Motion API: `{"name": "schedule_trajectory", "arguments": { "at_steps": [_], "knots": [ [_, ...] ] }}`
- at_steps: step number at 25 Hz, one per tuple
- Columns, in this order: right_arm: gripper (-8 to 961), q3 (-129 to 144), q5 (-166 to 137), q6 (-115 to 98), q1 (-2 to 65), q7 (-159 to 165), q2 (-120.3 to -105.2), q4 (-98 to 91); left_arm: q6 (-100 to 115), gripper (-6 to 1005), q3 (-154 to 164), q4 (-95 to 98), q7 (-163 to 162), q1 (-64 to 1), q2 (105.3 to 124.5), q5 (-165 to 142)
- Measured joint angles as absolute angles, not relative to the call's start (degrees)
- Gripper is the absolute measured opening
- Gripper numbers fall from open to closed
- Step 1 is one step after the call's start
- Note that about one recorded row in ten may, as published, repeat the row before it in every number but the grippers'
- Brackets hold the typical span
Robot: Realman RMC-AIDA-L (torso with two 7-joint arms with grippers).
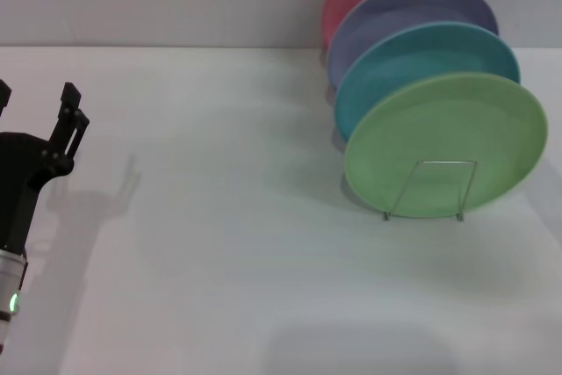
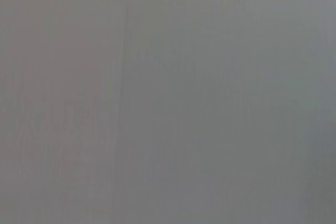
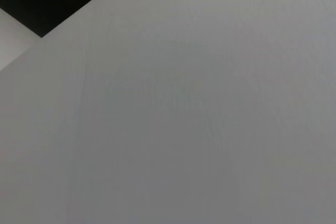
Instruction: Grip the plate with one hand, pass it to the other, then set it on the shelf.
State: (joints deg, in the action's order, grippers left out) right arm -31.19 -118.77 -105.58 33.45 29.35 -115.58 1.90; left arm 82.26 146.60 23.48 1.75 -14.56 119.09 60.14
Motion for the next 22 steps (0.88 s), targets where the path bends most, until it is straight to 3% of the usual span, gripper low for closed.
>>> {"name": "schedule_trajectory", "arguments": {
  "at_steps": [16, 20, 22],
  "knots": [
    [565, -29.6, -118.8, -109.3, 25.8, 28.9, -115.74, 2.7, 83.4, 817, 145.9, 23.2, 2.4, -15.3, 118.83, 60.1],
    [564, -30.3, -116.4, -109.8, 22.9, 27.8, -117.19, 2.0, 82.6, 817, 145.1, 22.2, 2.6, -16.7, 118.68, 60.1],
    [564, -30.3, -111.6, -108.9, 21.2, 26.1, -119.09, 0.5, 82.2, 817, 144.8, 20.7, 2.4, -18.2, 118.59, 60.1]
  ]
}}
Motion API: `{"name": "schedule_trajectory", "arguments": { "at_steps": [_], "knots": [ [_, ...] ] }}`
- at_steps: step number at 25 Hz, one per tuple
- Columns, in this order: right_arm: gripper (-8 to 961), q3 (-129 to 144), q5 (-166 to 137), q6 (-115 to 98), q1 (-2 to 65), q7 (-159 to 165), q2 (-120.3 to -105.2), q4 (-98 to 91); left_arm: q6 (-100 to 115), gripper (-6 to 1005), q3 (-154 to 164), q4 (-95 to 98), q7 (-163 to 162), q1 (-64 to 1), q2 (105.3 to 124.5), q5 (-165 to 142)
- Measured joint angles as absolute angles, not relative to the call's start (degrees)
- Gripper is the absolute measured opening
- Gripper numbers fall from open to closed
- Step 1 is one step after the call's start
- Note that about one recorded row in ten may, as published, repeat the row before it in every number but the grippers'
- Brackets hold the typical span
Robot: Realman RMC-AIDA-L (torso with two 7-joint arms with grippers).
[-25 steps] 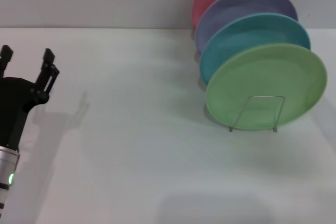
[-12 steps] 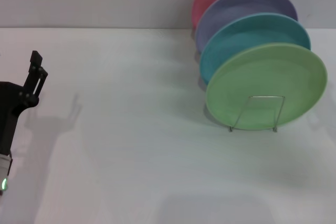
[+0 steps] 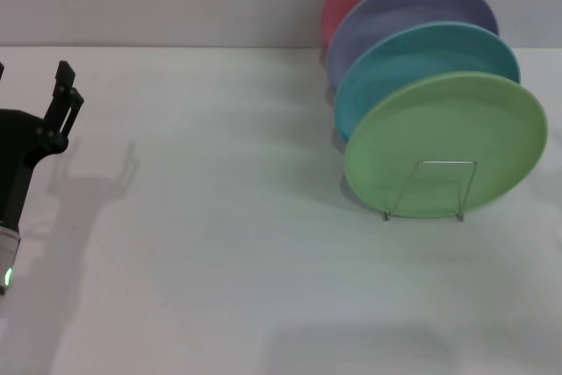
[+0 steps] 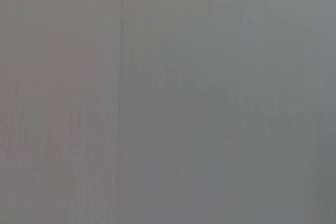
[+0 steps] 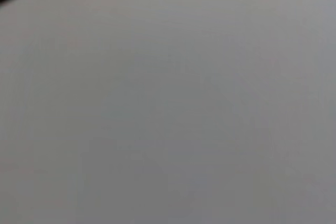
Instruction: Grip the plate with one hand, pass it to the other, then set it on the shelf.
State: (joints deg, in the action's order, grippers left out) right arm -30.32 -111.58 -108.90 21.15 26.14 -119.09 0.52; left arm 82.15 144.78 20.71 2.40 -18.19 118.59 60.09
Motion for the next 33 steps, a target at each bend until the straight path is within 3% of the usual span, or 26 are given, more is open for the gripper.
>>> {"name": "schedule_trajectory", "arguments": {
  "at_steps": [13, 33],
  "knots": [
    [564, -32.1, -97.8, -99.9, 15.9, 21.3, -119.30, 5.3, 83.3, 816, 137.0, 17.7, 0.2, -20.8, 118.02, 59.4],
    [565, -39.2, -96.5, -97.0, 16.3, 20.6, -118.91, 0.3, 83.1, 818, 133.7, 16.4, 0.1, -19.2, 118.52, 59.4]
  ]
}}
